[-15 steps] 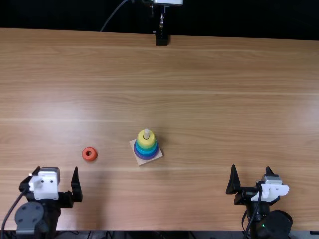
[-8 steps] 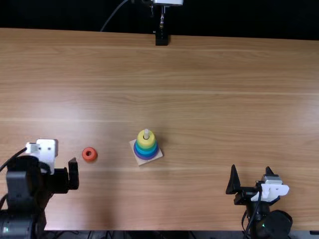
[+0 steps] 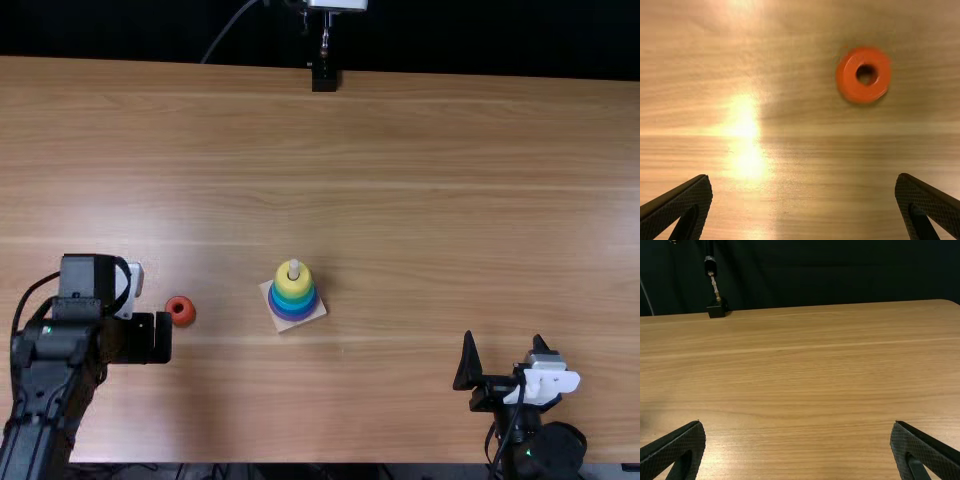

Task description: Build the Hanoi tower: stack the rings onto the peg from bottom to top in this color order: purple, dark blue, light blue, dark green, light green, yellow, orange.

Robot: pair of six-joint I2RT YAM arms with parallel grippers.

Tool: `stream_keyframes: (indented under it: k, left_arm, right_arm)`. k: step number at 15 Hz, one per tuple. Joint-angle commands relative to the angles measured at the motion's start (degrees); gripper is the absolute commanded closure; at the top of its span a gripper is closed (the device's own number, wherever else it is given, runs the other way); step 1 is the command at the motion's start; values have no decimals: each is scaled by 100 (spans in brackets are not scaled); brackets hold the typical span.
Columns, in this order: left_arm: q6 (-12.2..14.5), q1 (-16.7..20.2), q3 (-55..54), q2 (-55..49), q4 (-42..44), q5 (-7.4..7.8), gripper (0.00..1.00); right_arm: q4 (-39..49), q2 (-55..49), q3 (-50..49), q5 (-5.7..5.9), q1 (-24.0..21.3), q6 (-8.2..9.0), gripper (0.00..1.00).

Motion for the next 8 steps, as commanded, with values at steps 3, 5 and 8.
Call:
stream_keyframes:
  k: [3,5,8]
  left_arm:
    - [56,-534,513,778,36,77,0]
    - [45,-658,636,1033,57,77,0]
    - [45,-728,724,1393,268,77,0]
  right_arm:
    - [-402,-73,-361,2,-57,5,0]
    - [-412,-73,-361,2,-57,5,0]
    - [-412,-73,-361,2,-57,5,0]
